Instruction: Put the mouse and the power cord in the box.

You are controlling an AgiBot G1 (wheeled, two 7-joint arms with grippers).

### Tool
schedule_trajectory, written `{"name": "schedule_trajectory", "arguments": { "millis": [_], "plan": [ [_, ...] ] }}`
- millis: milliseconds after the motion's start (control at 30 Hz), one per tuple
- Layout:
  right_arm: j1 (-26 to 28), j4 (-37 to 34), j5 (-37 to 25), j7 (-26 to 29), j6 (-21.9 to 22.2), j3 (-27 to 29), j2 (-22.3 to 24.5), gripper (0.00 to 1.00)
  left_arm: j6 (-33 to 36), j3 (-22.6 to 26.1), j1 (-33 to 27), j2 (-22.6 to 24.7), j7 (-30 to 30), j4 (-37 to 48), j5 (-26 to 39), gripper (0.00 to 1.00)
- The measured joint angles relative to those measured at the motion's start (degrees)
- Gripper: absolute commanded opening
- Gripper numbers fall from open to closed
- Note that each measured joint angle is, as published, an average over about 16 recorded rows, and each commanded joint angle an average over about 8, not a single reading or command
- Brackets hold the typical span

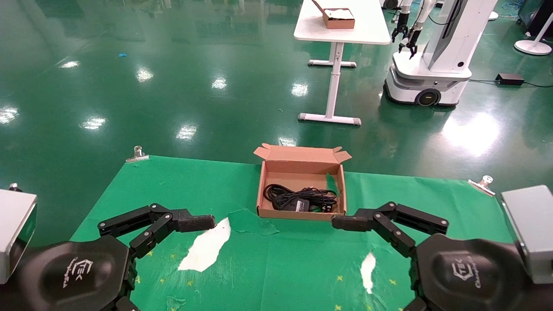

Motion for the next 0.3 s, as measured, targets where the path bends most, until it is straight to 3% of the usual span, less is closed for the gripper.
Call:
{"name": "schedule_trajectory", "arguments": {
  "millis": [300],
  "plan": [
    [0.0, 0.0, 0.0, 0.0, 0.0, 0.0, 0.0, 1.00, -0.2, 0.1, -0.1, 0.1, 0.0, 0.2, 0.2, 1.00]
  ]
}}
